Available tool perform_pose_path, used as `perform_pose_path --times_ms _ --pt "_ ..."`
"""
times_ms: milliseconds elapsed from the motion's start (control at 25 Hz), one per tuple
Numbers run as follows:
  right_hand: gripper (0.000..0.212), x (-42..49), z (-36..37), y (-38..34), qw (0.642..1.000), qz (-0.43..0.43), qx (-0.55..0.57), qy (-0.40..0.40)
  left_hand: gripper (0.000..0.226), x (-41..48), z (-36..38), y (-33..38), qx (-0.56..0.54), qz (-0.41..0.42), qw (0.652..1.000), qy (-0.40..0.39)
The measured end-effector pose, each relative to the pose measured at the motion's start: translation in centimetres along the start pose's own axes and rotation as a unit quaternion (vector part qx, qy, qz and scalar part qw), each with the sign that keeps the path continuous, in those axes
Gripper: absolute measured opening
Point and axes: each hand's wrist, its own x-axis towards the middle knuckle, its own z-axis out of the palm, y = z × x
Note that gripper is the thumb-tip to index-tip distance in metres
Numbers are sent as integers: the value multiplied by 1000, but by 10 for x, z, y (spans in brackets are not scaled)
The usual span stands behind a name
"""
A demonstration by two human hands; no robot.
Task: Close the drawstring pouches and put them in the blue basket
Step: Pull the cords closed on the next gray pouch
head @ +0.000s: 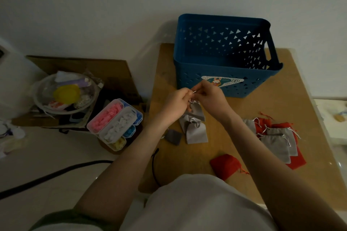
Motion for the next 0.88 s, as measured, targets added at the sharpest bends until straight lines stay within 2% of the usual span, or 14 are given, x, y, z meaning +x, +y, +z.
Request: perform_pose_path --times_ms 120,200,320,400,480,560,640,720,880 --pt "14 -1 3 -3 998 -51 -22 15 31 1 3 5 -5 -14 997 73" --pt "16 -1 3 -3 997 -72 -30 19 32 1 4 5 -44 -40 994 89" --pt "18 -2 2 -1 994 -104 -38 18 30 1 5 1 -147 -74 984 73" --pt "20 -3 1 0 994 -106 -38 17 26 4 2 -1 -180 -67 981 39" --pt "22 -1 -1 -4 998 -64 -13 12 21 6 -2 -4 -208 -55 977 15" --pt "24 2 -4 -8 1000 14 12 -13 21 7 -4 -6 -213 -48 976 13" --pt "17 3 -7 -10 992 94 19 -80 19 6 -1 -7 -199 -37 979 28" --pt "11 1 -8 -11 981 136 13 -135 17 5 2 -4 -159 -12 986 44" --pt "19 1 -10 -18 977 178 32 -114 25 2 6 1 -89 32 991 93"
